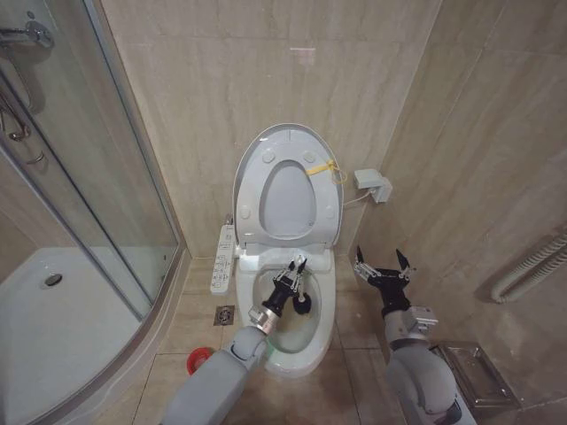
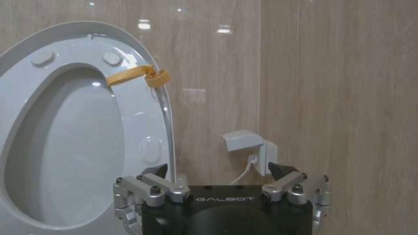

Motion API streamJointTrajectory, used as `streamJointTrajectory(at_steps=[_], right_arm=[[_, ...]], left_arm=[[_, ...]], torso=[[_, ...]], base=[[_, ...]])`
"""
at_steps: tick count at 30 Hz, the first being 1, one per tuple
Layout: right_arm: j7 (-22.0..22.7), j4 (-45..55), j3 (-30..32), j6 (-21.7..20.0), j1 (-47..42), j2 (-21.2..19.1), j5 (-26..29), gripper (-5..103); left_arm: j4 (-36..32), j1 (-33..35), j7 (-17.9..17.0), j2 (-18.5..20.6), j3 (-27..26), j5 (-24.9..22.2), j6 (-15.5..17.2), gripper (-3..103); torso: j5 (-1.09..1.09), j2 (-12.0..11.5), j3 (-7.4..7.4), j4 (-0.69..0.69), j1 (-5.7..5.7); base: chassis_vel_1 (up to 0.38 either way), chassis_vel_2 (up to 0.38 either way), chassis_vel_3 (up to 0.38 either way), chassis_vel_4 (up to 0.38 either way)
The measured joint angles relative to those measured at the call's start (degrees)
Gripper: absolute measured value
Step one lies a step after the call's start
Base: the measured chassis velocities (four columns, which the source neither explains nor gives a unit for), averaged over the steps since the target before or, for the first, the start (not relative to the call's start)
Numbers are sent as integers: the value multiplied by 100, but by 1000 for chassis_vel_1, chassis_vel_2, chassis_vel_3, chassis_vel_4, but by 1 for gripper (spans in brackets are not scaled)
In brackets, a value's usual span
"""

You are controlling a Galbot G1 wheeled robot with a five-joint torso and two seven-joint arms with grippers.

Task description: Open the toilet lid, clean the toilet bowl with a toilet brush, close the toilet lid, and flush.

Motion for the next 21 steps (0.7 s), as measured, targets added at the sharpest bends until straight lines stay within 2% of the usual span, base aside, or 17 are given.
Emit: streamJointTrajectory(at_steps=[9, 16, 21], right_arm=[[0, 0, 0, 0, 0, 0, 0, 100], [0, 0, 0, 0, 0, 0, 0, 100], [0, 0, 0, 0, 0, 0, 0, 100]], left_arm=[[289, -72, 87, -321, 122, 31, -51, 21], [679, -84, 140, -380, 135, 149, -140, 21], [684, -150, 141, -392, 154, 178, -132, 21]], torso=[[-1, 0, -1, 0, 0], [-1, 0, 0, 1, 0], [-1, 0, 0, 0, 0]], base=[[0, 0, 0, 0], [0, 0, 0, 0], [0, 0, 0, 0]])
